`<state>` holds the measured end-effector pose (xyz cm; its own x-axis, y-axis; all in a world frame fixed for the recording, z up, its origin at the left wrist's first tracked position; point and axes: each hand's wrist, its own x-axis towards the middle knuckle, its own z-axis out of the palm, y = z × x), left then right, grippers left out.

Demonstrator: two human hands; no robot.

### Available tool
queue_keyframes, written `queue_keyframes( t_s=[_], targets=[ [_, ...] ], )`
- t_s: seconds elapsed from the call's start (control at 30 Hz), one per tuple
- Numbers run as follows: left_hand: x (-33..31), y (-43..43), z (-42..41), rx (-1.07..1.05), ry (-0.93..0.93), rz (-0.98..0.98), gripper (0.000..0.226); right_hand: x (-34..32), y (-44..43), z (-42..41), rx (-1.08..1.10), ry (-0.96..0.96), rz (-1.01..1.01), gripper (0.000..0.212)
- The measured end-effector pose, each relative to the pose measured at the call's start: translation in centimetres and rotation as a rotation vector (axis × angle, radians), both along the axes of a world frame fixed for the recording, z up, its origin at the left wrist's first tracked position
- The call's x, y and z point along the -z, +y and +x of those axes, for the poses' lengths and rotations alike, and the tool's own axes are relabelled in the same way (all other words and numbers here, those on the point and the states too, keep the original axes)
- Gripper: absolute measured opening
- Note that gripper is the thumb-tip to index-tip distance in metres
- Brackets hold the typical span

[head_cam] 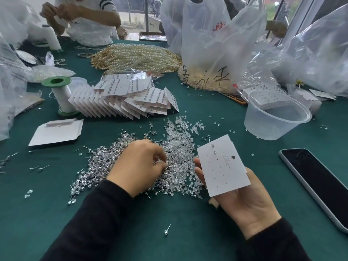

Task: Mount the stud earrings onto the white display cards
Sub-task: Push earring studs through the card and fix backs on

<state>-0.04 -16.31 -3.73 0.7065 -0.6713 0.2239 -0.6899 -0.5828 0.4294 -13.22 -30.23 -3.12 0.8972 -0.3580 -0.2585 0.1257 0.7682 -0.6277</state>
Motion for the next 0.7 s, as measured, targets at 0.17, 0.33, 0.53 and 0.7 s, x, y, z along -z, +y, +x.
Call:
queue_keyframes(
  t_s=[0.17,0.33,0.53,0.7],
  targets=[
    [-0.03,0.18,0.27,-0.020,0.005,-0.046,0.005,-0.04,0.00,-0.07,-0.002,-0.005,-0.001,0.025],
    [0.19,0.03,0.16,-0.027,0.069,-0.021,0.021,-0.14,0.00,-0.09,-0.003,-0.010,-0.005,0.026],
    [0.11,-0.19,-0.05,-0.050,0.044,-0.013,0.006,-0.25,0.03,-0.08,-0.007,-0.022,0.016,0.038],
    [-0.36,0.18,0.13,-0.089,0.073,-0.094,0.004,-0.26,-0.02,-0.21,0.006,-0.022,0.017,0.040]
  ],
)
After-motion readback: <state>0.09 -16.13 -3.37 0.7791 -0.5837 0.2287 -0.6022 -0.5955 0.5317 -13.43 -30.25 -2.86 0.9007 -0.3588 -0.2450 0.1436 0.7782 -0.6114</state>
